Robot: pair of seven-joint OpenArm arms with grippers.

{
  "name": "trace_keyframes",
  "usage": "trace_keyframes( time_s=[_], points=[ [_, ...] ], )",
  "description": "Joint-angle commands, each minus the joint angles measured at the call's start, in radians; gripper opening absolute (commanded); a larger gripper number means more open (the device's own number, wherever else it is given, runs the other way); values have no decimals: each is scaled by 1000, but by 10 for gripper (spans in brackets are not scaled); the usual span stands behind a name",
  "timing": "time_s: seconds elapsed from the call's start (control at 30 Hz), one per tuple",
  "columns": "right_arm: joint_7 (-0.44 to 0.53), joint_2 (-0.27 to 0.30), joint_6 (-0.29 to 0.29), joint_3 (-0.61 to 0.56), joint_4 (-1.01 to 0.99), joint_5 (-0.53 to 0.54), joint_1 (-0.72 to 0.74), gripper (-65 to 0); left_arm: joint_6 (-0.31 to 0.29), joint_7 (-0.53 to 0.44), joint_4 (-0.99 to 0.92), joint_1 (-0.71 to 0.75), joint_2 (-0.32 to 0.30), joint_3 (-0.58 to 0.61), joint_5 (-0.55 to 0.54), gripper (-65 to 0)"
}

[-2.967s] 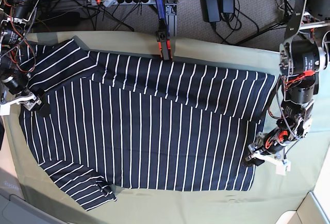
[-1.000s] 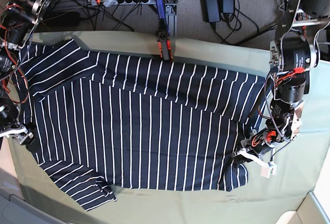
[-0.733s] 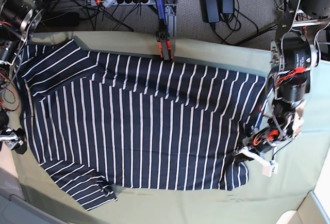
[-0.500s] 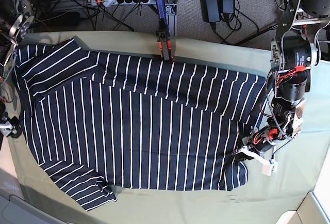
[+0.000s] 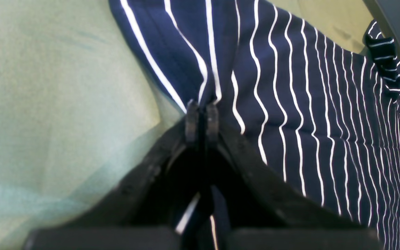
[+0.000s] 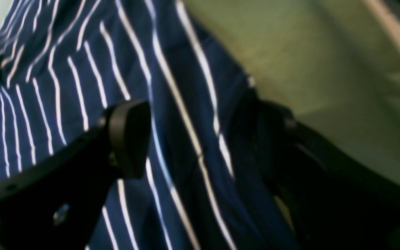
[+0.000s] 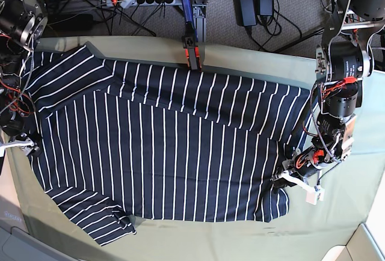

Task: Fold the T-shirt properly
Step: 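Move the right gripper to the shirt's opposite hem corner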

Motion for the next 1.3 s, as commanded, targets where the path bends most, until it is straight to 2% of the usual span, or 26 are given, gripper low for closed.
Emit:
trace_keyframes(
  time_s=[0.0, 0.23, 0.8, 0.87, 1.0, 1.1, 1.27],
  points=[
    [18, 17, -23, -13, 15, 3, 24, -205, -34, -7, 17, -30, -8, -1, -18, -650],
    [19, -5, -23, -101, 16, 6, 29, -205, -34, -7, 17, -30, -8, -1, -34, -650],
    [-43, -3, -15, -101, 96, 28, 57, -208, -34, -7, 17, -30, -8, -1, -34, -650],
    [-44, -3, -15, -101, 96, 28, 57, -274, -34, -7, 17, -30, -8, -1, -34, -650],
    [-42, -3, -15, -101, 96, 28, 56, -524, -34, -8, 17, -30, -8, -1, -34, -650],
    [-42, -3, -15, -101, 96, 27, 55, -650, -34, -8, 17, -30, -8, -1, -34, -650],
    [-42, -3, -15, -101, 96, 27, 55, -650, -34, -8, 17, -30, -8, -1, -34, -650]
  ],
)
